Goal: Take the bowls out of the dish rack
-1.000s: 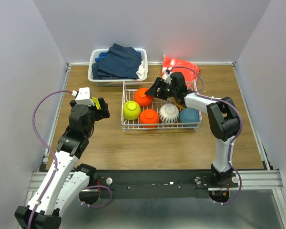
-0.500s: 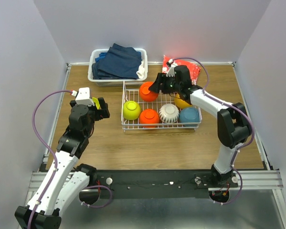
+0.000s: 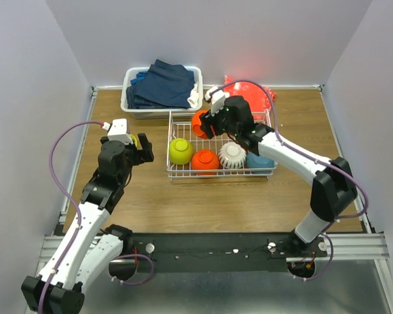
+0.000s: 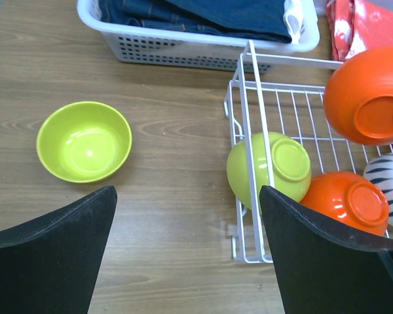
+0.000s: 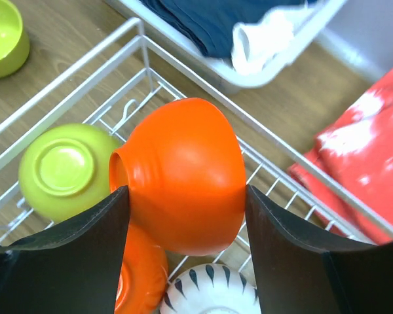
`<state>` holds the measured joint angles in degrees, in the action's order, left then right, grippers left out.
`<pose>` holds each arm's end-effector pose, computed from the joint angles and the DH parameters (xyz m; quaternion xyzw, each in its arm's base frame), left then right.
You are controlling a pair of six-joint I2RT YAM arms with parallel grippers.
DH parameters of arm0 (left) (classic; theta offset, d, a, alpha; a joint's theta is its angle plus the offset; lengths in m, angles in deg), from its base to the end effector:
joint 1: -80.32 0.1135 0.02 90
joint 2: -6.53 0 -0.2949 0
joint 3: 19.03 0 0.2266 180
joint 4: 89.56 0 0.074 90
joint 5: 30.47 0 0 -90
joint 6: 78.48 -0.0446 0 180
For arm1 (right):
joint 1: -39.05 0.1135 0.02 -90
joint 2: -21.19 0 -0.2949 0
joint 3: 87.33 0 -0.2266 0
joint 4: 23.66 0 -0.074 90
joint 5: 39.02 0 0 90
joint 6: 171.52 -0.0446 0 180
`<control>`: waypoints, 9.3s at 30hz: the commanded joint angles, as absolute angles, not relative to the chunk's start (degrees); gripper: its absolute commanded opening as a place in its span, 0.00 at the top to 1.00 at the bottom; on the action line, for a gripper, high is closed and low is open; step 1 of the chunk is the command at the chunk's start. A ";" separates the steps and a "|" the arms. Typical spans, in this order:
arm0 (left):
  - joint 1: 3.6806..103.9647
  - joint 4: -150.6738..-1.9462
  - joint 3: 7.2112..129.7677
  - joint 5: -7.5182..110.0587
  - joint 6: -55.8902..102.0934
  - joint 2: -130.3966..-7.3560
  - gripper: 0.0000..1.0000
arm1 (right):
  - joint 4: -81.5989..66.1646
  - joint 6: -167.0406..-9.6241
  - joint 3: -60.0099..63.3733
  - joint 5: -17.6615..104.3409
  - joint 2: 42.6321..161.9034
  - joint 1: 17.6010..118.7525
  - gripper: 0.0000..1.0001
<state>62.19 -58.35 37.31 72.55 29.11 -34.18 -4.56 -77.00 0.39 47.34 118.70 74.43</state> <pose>0.1246 -0.0302 0.3353 -0.0648 0.7916 -0.0983 0.5996 0.3181 0.2294 0.3364 -0.3027 0.7835 0.1699 0.5153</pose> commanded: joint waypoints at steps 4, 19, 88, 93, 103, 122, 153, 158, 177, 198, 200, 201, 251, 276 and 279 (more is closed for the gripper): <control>61.95 -56.10 41.32 66.65 31.12 -38.64 0.01 | -16.73 -53.42 8.83 68.54 109.70 87.54 0.70; 61.95 -43.45 52.65 57.42 34.28 -44.70 0.01 | -50.04 -19.22 25.63 100.37 112.85 109.61 0.70; 58.61 -18.39 82.63 41.33 32.88 -79.34 1.00 | -106.66 24.04 27.57 95.36 134.39 115.51 0.26; 59.23 -21.55 82.81 46.95 34.19 -77.23 1.00 | -105.69 23.07 27.66 96.68 133.86 115.87 0.04; 68.63 -34.20 77.64 54.95 37.28 -67.58 1.00 | -98.07 13.96 29.06 101.24 129.83 116.57 0.00; 73.73 -56.00 38.52 72.19 52.12 -53.32 1.00 | -32.67 -55.40 26.60 89.57 98.54 106.03 0.00; 74.43 -67.00 19.61 80.99 73.05 -56.67 0.67 | -19.39 -78.00 28.10 74.72 95.45 92.14 0.00; 74.43 -63.23 20.84 80.53 72.08 -51.50 0.47 | -17.72 -80.46 26.96 72.17 96.68 91.26 0.00; 73.47 -58.56 33.67 77.11 36.06 -31.53 0.01 | -10.60 -84.77 13.96 64.17 110.65 87.13 0.00; 67.93 -56.36 33.41 76.68 32.97 -23.18 0.01 | -9.46 -82.13 -0.55 54.58 129.64 86.60 0.00; 67.75 -56.45 33.41 76.06 33.06 -23.00 0.01 | -9.98 -82.05 -0.73 55.02 130.52 86.07 0.00; 67.75 -56.54 33.41 75.88 33.06 -23.00 0.01 | -10.24 -82.13 -0.56 55.20 130.61 85.29 0.00; 66.79 -56.80 32.71 74.91 32.97 -21.95 0.01 | -17.19 -132.31 -5.65 35.69 137.46 71.48 0.00; 65.91 -56.89 32.44 75.35 32.62 -21.51 0.01 | -7.26 -133.64 -12.77 29.98 145.55 70.95 0.00; 65.91 -56.98 32.53 75.53 32.70 -21.42 0.01 | -7.08 -132.41 -13.12 30.23 144.94 70.95 0.00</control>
<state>66.30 -56.91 33.05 75.39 33.56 -22.14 -8.52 -133.57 -11.11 31.95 143.88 71.08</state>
